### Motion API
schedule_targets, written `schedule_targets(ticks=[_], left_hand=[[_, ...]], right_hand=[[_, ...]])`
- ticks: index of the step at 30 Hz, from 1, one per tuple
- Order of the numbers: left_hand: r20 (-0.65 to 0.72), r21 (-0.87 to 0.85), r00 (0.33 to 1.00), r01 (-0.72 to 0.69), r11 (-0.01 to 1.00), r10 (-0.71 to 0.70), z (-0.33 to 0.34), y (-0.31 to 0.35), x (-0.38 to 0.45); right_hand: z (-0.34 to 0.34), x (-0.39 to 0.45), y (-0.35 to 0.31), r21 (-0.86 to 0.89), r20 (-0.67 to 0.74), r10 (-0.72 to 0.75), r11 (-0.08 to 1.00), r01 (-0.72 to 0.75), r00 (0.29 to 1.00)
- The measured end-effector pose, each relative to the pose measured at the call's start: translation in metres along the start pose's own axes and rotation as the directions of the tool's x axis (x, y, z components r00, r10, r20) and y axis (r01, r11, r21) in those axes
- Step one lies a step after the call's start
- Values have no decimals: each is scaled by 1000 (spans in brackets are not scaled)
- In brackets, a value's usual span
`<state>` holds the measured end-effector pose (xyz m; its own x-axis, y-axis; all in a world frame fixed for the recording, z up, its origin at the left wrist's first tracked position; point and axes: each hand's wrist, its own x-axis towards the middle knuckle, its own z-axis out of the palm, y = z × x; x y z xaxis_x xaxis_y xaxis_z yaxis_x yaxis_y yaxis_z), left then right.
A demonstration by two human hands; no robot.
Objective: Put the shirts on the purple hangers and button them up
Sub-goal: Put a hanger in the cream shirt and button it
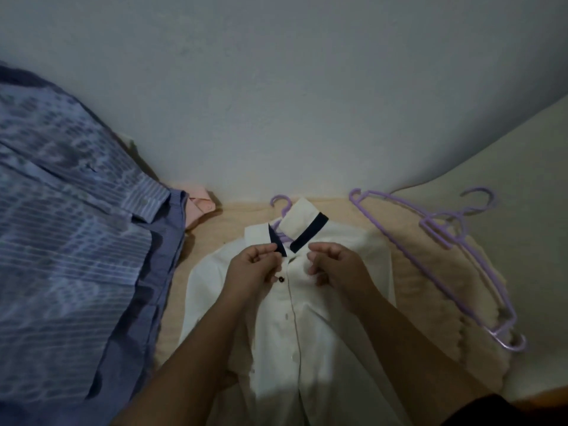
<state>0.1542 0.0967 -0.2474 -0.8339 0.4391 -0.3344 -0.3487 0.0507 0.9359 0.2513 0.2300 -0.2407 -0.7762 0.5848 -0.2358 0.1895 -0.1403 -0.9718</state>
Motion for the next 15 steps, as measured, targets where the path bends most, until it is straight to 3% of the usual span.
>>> schedule_targets(ticks=[3,7,10,12,14,15], left_hand=[[-55,47,997,-43,998,45,0,15,31],[-157,145,984,-60,988,83,-2,20,75],[-236,142,971,0,990,34,1,16,97],[-267,132,964,49,990,-12,5,14,103],[-293,110,955,80,991,-45,8,12,103],[-298,106,953,86,991,-51,8,10,102]], right_hand=[[3,38,-16,-85,-8,-53,995,53,999],[13,87,-34,-351,11,-213,914,203,977],[24,116,-38,-608,189,-226,737,294,956],[29,128,-36,-768,287,-97,571,289,953],[31,132,-33,-885,272,18,397,242,962],[30,132,-31,-900,219,15,390,196,976]])
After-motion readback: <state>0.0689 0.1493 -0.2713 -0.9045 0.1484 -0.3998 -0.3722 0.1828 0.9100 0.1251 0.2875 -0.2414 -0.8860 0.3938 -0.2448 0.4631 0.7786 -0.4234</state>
